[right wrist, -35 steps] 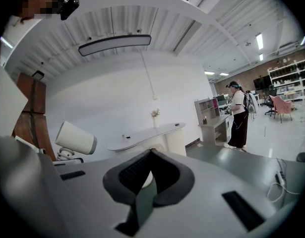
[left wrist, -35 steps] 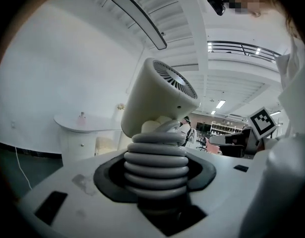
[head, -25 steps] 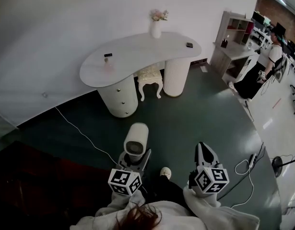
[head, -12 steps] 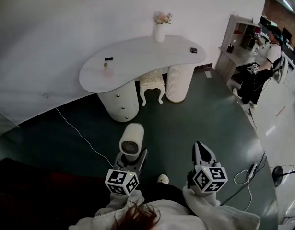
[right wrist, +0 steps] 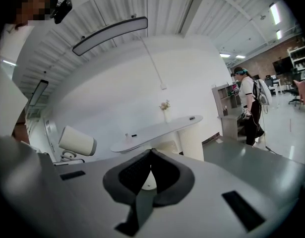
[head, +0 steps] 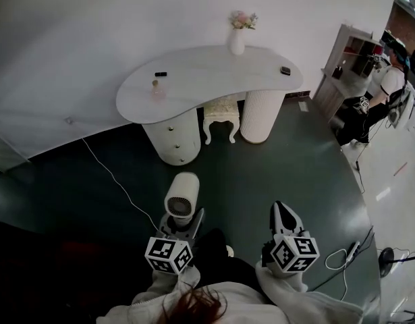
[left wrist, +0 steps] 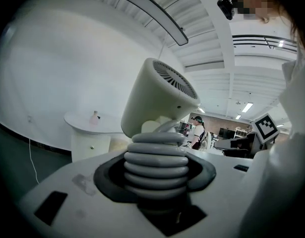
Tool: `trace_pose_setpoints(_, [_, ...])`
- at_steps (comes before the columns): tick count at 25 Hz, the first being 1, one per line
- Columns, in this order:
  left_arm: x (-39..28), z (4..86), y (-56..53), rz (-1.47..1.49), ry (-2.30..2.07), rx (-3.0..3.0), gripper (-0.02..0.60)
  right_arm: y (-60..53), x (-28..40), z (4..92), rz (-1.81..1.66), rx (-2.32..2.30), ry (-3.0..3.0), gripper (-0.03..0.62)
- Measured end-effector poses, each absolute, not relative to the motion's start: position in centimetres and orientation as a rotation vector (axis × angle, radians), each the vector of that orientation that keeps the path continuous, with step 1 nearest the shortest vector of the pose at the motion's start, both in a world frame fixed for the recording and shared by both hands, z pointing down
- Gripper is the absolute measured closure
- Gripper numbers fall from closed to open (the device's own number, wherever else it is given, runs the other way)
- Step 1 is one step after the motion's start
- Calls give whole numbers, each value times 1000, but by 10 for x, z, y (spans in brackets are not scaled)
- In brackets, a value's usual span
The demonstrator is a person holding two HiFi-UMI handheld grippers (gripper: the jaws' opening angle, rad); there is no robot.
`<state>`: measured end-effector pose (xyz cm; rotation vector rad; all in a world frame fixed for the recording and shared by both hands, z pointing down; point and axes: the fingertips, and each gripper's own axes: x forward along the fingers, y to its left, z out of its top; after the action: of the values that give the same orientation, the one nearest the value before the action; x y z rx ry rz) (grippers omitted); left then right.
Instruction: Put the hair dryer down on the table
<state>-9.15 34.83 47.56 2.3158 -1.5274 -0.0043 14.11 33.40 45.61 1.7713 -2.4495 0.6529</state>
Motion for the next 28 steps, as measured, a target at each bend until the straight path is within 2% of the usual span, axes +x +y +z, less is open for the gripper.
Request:
trace_pose_setpoints(16, [-101, 486, 292, -6, -1539, 2282, 364, 279, 132, 465, 677, 1736, -2450, 546])
trace_pose_setpoints(28, [-106, 474, 174, -64, -1513, 2288, 364, 153, 110, 444, 609, 1663, -2479, 546])
